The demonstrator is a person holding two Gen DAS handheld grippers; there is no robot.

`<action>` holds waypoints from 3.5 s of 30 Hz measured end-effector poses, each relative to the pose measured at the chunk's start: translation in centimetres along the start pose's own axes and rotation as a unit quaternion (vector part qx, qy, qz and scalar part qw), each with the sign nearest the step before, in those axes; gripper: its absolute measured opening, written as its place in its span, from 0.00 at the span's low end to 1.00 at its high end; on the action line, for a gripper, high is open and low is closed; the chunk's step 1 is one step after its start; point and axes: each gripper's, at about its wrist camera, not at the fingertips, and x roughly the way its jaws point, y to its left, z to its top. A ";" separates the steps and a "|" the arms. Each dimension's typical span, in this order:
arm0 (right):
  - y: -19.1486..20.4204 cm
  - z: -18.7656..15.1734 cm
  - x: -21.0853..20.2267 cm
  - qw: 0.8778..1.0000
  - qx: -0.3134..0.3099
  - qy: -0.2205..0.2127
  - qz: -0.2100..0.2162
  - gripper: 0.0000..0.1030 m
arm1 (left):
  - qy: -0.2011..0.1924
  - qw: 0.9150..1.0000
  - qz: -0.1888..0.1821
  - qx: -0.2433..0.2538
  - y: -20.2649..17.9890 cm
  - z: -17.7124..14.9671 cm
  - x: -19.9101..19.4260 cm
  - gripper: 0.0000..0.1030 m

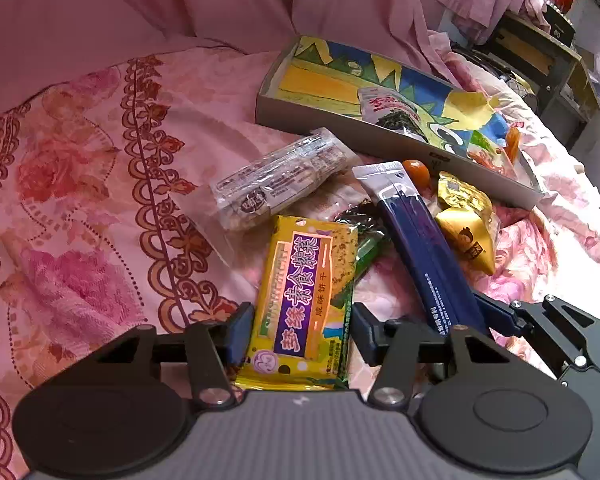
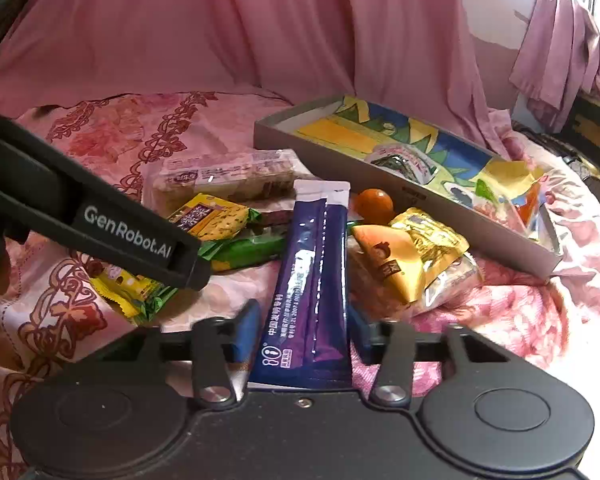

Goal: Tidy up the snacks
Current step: 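Grasp the yellow biscuit pack with the left tool while the right tool grasps the dark blue stick pack, then lift both packs and carry them over the dinosaur tray with both tools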

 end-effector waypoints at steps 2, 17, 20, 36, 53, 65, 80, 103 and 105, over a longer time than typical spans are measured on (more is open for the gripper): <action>0.0 0.0 -0.1 1.000 0.002 -0.002 -0.002 0.42 | -0.002 1.000 0.000 -0.002 0.0 0.0 0.0 0.53; 1.4 -0.4 -0.7 0.997 -0.061 -0.023 -0.032 0.39 | -0.018 1.000 0.008 0.008 -0.8 0.0 -0.7 0.51; 1.7 -0.5 -1.0 0.996 -0.075 -0.033 -0.041 0.39 | -0.031 0.999 0.007 0.006 -0.9 0.1 -1.1 0.51; 1.1 0.0 -3.1 0.988 -0.099 -0.086 -0.079 0.39 | -0.080 0.995 0.017 -0.055 -1.3 2.4 -3.1 0.51; -4.7 1.9 -8.4 0.985 -0.034 -0.139 -0.095 0.39 | -0.101 0.992 0.047 -0.063 -5.7 3.3 -4.7 0.51; -9.9 2.2 -9.8 0.987 0.012 -0.127 -0.096 0.40 | -0.104 0.993 0.029 -0.040 -10.1 6.0 -2.8 0.51; -17.7 5.9 -2.4 0.985 0.033 -0.127 -0.111 0.39 | -0.102 0.995 0.014 0.004 -13.9 12.0 1.7 0.51; -21.2 6.8 7.0 0.992 0.084 -0.068 -0.068 0.33 | -0.064 0.998 0.021 0.002 -15.3 15.0 11.4 0.51; -21.1 6.8 7.2 0.992 0.083 -0.068 -0.070 0.32 | -0.061 0.998 0.022 0.003 -15.3 14.9 11.6 0.51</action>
